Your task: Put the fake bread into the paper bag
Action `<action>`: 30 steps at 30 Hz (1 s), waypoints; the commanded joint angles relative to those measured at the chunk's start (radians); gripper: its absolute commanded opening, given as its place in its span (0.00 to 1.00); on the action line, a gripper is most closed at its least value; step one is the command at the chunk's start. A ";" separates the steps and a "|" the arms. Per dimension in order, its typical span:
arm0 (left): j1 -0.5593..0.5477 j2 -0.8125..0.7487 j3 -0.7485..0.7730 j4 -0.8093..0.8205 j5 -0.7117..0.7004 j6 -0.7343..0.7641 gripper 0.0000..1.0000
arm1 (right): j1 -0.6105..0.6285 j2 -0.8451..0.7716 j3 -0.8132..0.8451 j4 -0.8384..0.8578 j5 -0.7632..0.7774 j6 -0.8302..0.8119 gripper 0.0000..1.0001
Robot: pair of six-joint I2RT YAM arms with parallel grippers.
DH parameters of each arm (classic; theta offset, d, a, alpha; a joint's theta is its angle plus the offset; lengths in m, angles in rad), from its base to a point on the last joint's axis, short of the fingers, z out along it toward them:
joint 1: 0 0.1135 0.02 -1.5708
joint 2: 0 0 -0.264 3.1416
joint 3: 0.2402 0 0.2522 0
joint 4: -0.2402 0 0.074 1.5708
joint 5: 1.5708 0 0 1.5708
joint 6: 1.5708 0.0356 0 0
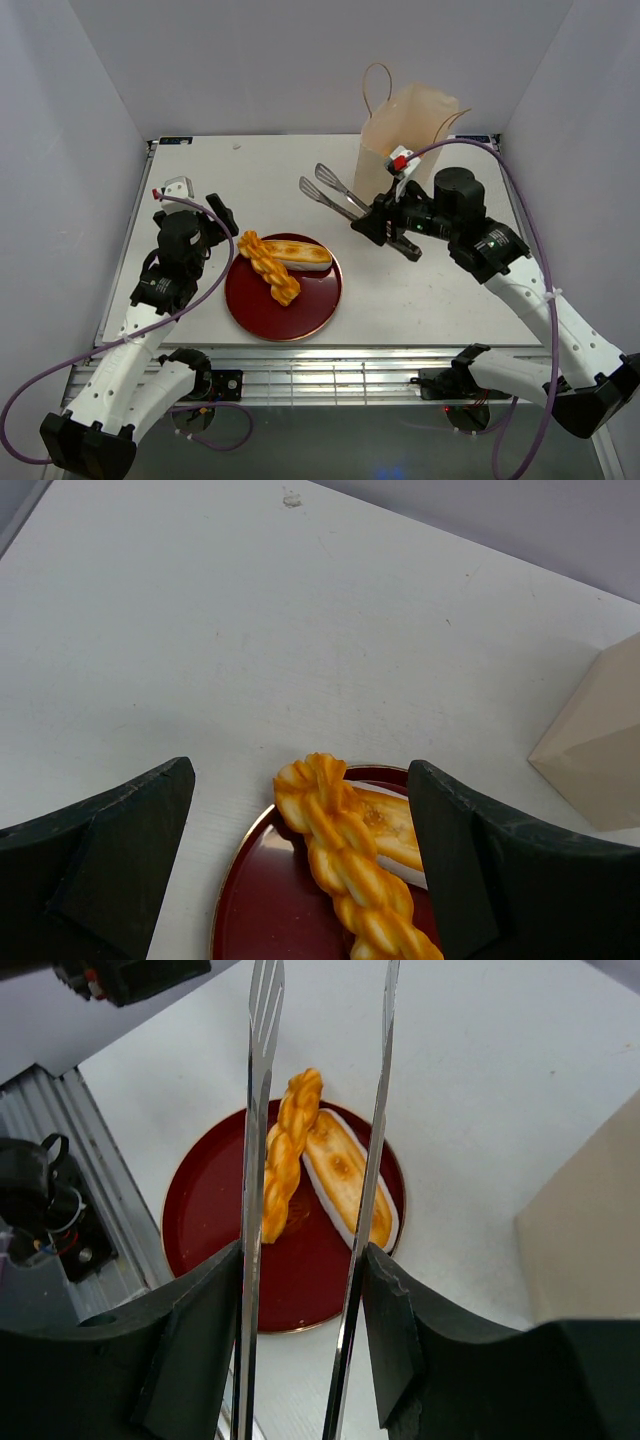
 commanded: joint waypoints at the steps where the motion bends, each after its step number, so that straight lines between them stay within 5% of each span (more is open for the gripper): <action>1: -0.005 -0.017 0.005 -0.011 -0.020 0.007 0.98 | 0.070 0.010 -0.031 0.008 -0.024 -0.045 0.54; 13: -0.005 -0.028 0.005 -0.012 -0.026 0.006 0.98 | 0.223 0.136 -0.168 0.044 0.091 -0.028 0.54; 30: -0.005 -0.037 0.006 -0.012 -0.011 0.004 0.98 | 0.378 0.389 -0.122 -0.031 0.206 -0.016 0.56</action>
